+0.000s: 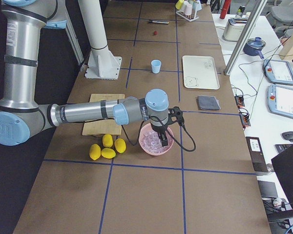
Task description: Mash ice and strawberries in cup
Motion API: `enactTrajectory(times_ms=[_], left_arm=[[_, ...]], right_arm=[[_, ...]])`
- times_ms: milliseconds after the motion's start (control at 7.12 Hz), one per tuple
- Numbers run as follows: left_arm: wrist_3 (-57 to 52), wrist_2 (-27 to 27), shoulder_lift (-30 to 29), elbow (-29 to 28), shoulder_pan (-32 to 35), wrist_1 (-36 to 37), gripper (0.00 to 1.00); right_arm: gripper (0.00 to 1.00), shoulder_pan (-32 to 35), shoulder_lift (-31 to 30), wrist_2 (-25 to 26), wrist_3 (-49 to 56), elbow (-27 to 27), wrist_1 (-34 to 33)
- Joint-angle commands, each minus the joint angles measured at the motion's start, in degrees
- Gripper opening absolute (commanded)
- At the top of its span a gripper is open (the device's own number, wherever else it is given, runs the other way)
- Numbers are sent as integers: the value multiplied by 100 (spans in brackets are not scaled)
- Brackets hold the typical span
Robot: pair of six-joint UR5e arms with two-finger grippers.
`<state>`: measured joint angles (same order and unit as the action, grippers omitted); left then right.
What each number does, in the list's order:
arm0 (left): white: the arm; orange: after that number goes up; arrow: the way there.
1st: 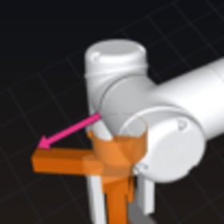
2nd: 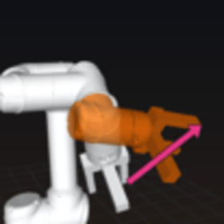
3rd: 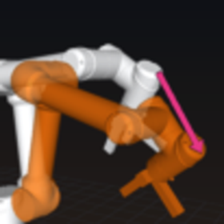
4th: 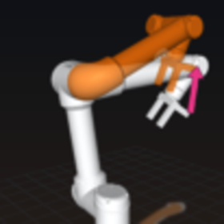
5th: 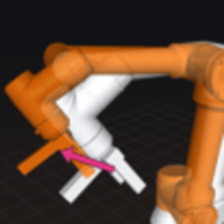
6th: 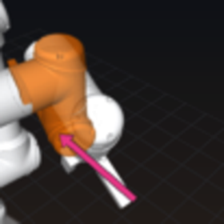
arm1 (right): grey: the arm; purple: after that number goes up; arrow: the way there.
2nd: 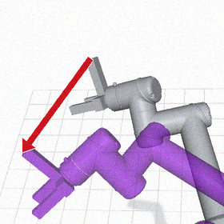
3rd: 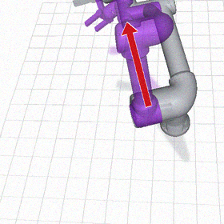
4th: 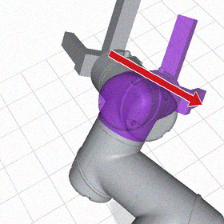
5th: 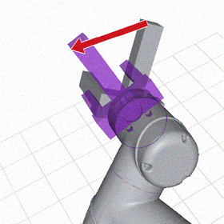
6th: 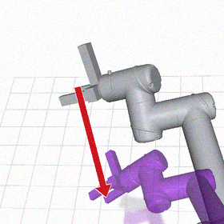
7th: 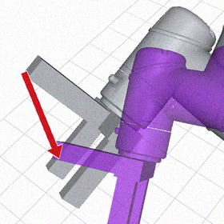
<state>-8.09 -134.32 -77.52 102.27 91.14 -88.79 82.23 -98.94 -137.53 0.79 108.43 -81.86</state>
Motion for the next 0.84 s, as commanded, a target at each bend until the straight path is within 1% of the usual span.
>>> enactTrajectory(times_ms=[0, 140, 281, 421, 702], left_arm=[[0, 2, 0, 12, 0, -7, 100], [0, 2, -8, 12, -9, -7, 100], [0, -6, -8, -5, -9, -7, 100], [0, 2, -8, -5, 0, -7, 100], [0, -6, -8, -5, -9, -7, 100]], right_arm=[[100, -897, 41, 164, -996, 99, 692], [99, -1128, -2, 287, -1524, 82, 1098], [98, -1365, -28, 628, -1860, 73, 1294], [95, -1437, -37, 753, -1916, -31, 1348], [86, -1507, -20, 763, -1916, -216, 1348]])
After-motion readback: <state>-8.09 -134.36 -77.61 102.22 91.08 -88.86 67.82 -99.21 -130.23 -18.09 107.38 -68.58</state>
